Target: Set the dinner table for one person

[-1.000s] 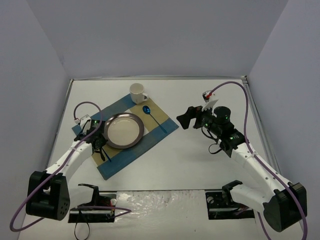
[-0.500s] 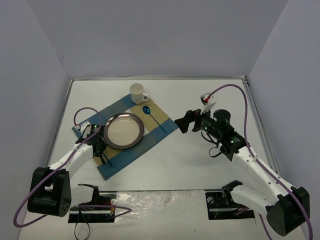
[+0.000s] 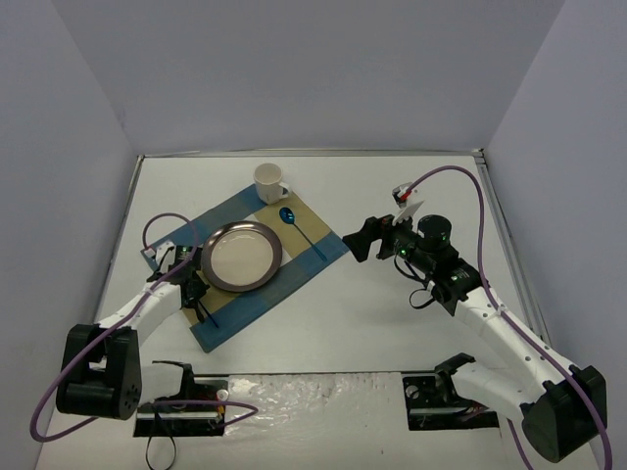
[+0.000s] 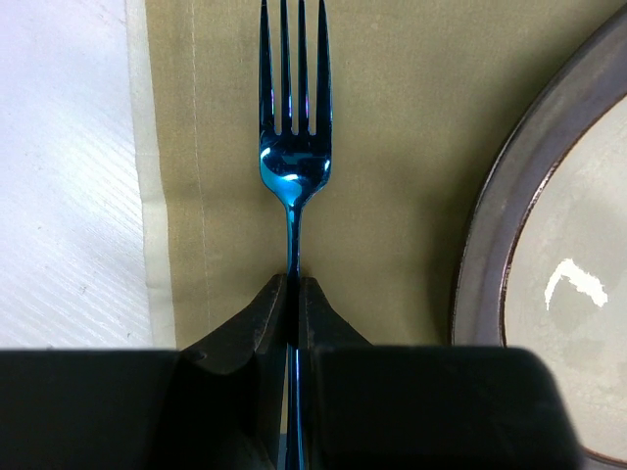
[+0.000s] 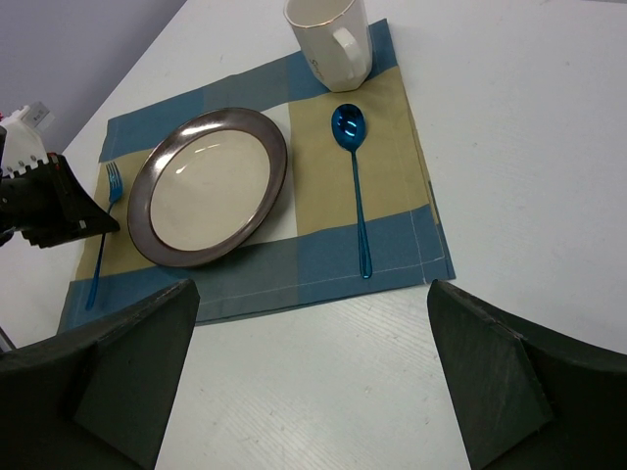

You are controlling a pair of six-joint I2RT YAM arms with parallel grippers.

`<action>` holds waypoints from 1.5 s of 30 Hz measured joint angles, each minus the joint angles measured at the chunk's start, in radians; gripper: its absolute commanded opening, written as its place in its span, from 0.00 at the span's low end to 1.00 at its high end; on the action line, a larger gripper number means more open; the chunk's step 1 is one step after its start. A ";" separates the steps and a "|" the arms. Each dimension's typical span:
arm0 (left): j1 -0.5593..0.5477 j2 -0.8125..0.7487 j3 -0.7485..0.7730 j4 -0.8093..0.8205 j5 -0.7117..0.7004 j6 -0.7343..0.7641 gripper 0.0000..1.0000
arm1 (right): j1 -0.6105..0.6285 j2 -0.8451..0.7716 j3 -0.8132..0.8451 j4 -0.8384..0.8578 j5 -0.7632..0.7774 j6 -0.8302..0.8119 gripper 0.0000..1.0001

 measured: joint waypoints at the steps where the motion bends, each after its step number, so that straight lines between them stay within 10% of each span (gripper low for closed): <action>1: 0.002 0.000 0.000 0.003 0.002 0.001 0.00 | 0.000 0.000 0.000 0.000 0.000 0.000 1.00; 45: 0.008 -0.060 -0.048 0.014 0.053 -0.044 0.00 | 0.000 0.003 -0.008 0.000 -0.002 0.000 1.00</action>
